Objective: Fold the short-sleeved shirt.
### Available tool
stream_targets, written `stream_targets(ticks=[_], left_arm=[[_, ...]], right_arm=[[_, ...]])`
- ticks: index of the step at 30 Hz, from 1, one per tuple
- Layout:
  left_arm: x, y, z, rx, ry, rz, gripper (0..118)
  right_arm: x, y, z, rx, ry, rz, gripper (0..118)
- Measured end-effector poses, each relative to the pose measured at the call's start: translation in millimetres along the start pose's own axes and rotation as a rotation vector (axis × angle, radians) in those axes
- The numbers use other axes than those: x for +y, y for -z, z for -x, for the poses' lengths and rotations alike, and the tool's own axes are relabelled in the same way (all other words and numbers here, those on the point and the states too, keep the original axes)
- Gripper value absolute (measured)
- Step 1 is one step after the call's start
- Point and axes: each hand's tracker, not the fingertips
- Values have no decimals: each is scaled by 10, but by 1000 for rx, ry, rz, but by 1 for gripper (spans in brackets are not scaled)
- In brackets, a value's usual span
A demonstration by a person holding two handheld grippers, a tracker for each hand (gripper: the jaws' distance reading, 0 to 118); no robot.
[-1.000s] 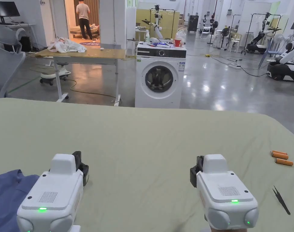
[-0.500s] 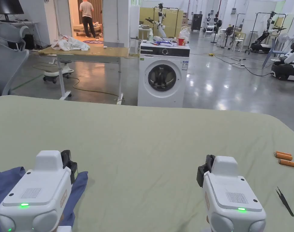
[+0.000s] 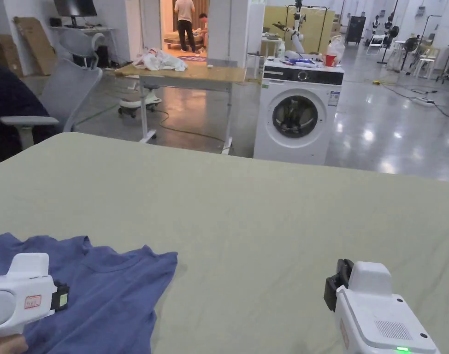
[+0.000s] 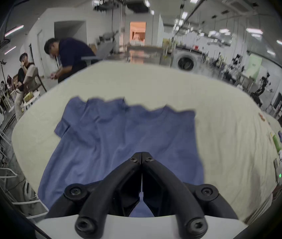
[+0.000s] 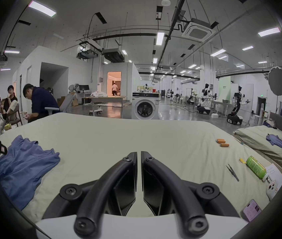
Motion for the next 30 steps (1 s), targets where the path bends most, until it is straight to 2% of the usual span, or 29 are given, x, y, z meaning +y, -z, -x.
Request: stream_targets(ticks=[1, 2, 3, 4, 5, 6, 8, 13, 15, 17, 20, 21, 23, 25, 26, 30], left_arm=[[-42, 58, 75, 5, 10, 35, 7], [-83, 132, 158, 9, 12, 74, 20], [-124, 193, 230, 6, 5, 112, 39], [-163, 258, 291, -2, -11, 150, 72], [-200, 316, 330, -1, -12, 177, 91], [-251, 381, 388, -12, -19, 194, 100], [-299, 484, 432, -1, -25, 221, 100], [-473, 726, 431, 20, 21, 281, 90], [-476, 695, 374, 40, 51, 240, 79], [-475, 662, 290, 30, 95, 204, 57], [-492, 640, 233, 6, 119, 193, 45], [-495, 636, 227, -7, 130, 188, 37], [-498, 649, 296, -7, 107, 177, 0], [-493, 656, 403, -44, -15, 170, 0], [-509, 627, 440, -56, -34, 160, 0], [-559, 452, 401, -40, 49, 49, 0]], right_arm=[[-8, 0, 20, 5, 0, 4, 4], [-19, -1, 43, 9, -2, 9, 4], [-40, 4, 66, 13, -7, 14, 4], [-60, 10, 88, 19, -16, 20, 4], [-80, 17, 104, 25, -23, 24, 4], [-106, 30, 119, 29, -31, 30, 4], [-134, 42, 145, 31, -38, 40, 4], [-170, 73, 171, 45, -48, 65, 4], [-173, 73, 182, 49, -63, 68, 4], [-170, 68, 190, 50, -64, 69, 4], [-176, 82, 215, 52, -58, 72, 4], [-182, 91, 221, 52, -59, 74, 4], [-197, 101, 234, 54, -56, 81, 4], [-222, 115, 245, 55, -53, 90, 4], [-232, 118, 247, 57, -52, 91, 4], [-240, 113, 263, 59, -51, 94, 4]])
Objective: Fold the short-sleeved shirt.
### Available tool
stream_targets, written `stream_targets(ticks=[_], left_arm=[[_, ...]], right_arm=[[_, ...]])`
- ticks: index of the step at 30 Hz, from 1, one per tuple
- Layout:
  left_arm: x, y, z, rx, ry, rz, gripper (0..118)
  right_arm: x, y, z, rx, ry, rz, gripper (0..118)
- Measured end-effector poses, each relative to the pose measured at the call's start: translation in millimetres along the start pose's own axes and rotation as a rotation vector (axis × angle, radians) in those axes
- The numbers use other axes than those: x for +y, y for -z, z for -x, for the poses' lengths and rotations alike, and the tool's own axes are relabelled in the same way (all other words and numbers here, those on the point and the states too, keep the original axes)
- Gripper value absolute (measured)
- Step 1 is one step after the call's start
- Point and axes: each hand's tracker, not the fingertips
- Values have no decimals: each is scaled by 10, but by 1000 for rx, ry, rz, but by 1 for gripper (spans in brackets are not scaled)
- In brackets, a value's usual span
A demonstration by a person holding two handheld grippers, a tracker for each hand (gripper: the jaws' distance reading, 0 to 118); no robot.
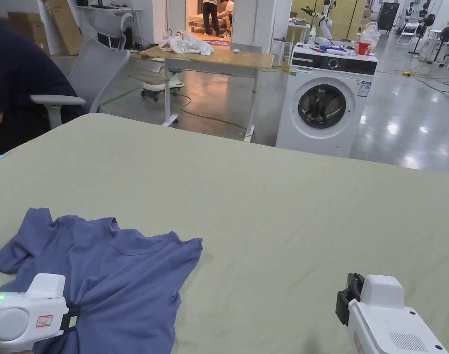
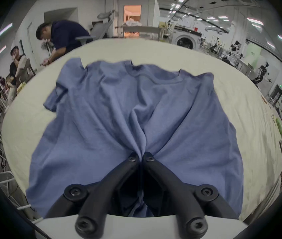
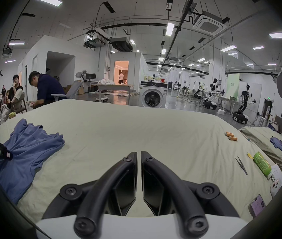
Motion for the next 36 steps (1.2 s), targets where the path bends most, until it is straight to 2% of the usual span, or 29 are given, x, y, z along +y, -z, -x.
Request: stream_targets(ticks=[5, 15, 26, 36], left_arm=[[120, -282, 89, -50, -62, -128, 0], [860, -926, -136, -137, -25, -379, 0], [1801, -1526, -1298, -309, 128, -550, 0], [1925, -1480, -2605, -592, 172, -565, 0]], right_arm=[[18, -13, 9, 2, 3, -7, 4], [123, -94, -75, 6, 19, -34, 4], [338, -380, -394, -41, 81, -127, 4], [370, -729, -874, -118, 100, -176, 4]])
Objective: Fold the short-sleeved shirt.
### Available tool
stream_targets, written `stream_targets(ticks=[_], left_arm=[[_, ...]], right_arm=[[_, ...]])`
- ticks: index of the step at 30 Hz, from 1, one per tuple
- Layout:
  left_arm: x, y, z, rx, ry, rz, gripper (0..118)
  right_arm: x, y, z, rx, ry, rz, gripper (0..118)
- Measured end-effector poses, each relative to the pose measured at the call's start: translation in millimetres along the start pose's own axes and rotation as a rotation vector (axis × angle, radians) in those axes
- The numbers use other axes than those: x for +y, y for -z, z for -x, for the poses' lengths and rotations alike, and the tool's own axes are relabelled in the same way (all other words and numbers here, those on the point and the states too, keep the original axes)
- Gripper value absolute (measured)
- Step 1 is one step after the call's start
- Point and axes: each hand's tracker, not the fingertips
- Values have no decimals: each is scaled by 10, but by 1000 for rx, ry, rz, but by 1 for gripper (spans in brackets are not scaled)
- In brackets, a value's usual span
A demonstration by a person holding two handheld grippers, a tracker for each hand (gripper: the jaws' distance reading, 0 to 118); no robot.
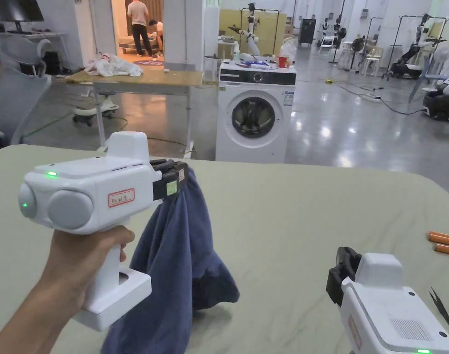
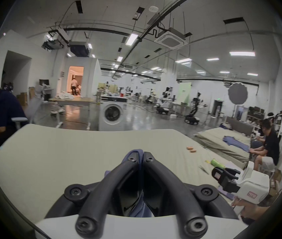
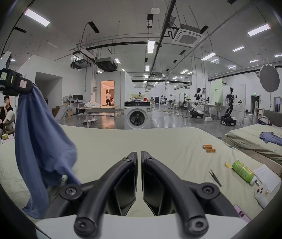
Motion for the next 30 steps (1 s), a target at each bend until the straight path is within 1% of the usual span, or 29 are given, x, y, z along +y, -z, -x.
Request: stream_targets(ticks=[6, 10, 14, 16, 17, 18, 19, 20, 21, 24, 27, 28, 29, 30], left_arm=[[-562, 462, -385, -177, -62, 116, 0], [-1043, 622, -557, -220, -69, 219, 0], [-1357, 624, -632, -220, -62, 249, 3], [-1416, 579, -617, -220, -64, 256, 14], [-1427, 519, -624, -220, -60, 251, 25], [-1436, 465, -612, -211, -55, 231, 43], [-1437, 415, -586, -199, -49, 204, 69], [-1428, 353, -544, -196, -49, 181, 78], [-1415, 276, -518, -188, -53, 154, 78], [-1357, 102, -380, -83, -69, 73, 78], [-1325, -72, -231, 41, -68, 9, 74], [-1321, -107, -181, 97, -63, 5, 68], [-1323, -150, -125, 154, -62, -1, 57], [-1332, -183, -81, 190, -61, -11, 41]], right_arm=[[-101, -92, -266, -53, 3, 23, 4], [-219, -116, -375, -73, 3, 60, 4], [-315, -119, -402, -79, 9, 89, 4], [-344, -115, -392, -74, 11, 96, 4], [-349, -111, -377, -71, 11, 99, 4], [-351, -107, -360, -68, 8, 101, 4], [-346, -105, -342, -64, 8, 102, 4], [-337, -102, -320, -59, 11, 99, 4], [-325, -97, -297, -55, 13, 97, 4], [-269, -77, -202, -37, 15, 86, 4], [-194, -54, -85, -21, 11, 70, 4], [-169, -46, -40, -17, 9, 63, 4], [-148, -36, 5, -14, 5, 57, 4], [-130, -25, 44, -11, 1, 52, 4]])
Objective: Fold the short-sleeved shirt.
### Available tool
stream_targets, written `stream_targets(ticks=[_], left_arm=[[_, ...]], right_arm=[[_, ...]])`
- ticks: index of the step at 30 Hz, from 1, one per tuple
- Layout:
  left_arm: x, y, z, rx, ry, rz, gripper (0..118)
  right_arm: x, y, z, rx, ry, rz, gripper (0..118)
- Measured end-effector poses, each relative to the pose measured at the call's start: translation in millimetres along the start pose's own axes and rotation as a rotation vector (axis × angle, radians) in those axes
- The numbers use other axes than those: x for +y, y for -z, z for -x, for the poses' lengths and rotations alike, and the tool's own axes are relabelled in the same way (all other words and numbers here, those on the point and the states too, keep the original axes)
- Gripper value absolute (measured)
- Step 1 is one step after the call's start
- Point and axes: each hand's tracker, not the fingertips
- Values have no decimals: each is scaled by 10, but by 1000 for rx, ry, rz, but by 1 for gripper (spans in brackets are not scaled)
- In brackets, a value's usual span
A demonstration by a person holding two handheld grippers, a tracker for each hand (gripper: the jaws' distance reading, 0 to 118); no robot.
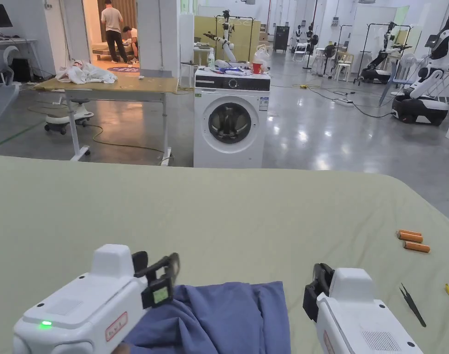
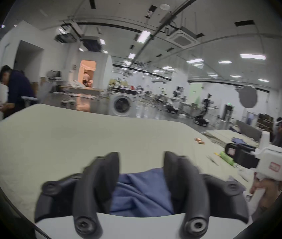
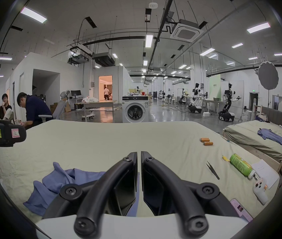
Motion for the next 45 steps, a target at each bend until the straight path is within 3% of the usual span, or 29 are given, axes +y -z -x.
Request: stream_targets(ticks=[1, 2, 4, 13, 24, 26, 27, 28, 29, 33, 36, 39, 42, 44, 45], left_arm=[[-9, -21, 55, 42, 1, -3, 21], [-22, -35, 107, 84, 7, -1, 9], [-58, -53, 219, 148, 16, 8, 0], [-161, 53, 649, 243, 7, 101, 0], [-303, 1351, 1376, 169, -99, 495, 0], [-386, 1583, 1449, 187, -110, 561, 18], [-429, 1680, 1488, 194, -112, 593, 35], [-477, 1772, 1528, 197, -125, 606, 62], [-529, 1851, 1558, 204, -133, 619, 74], [-710, 2069, 1612, 220, -141, 674, 79], [-780, 2142, 1529, 235, -74, 681, 80], [-770, 2170, 1392, 268, 0, 673, 73], [-787, 2184, 1247, 222, 128, 671, 47], [-812, 2166, 1174, 153, 154, 665, 38], [-817, 2160, 1154, 129, 154, 664, 24]], right_arm=[[17, 8, 47, 0, -6, -6, 4], [34, 18, 92, 2, -11, -10, 4], [62, 30, 169, 7, -13, -19, 4], [122, 117, 382, 36, -26, -27, 4], [-20, 327, 289, 36, -30, 28, 4], [-70, 372, 237, 27, -31, 45, 4], [-93, 391, 215, 24, -33, 53, 4], [-123, 413, 187, 20, -35, 61, 4], [-152, 433, 157, 15, -40, 72, 4], [-264, 531, 38, -2, -54, 114, 4], [-336, 622, -51, -17, -52, 149, 4], [-376, 754, -119, -23, -36, 195, 4], [-398, 936, -151, -21, -38, 242, 5], [-405, 1090, -171, -21, -38, 282, 8], [-414, 1172, -176, -16, -39, 308, 12]])
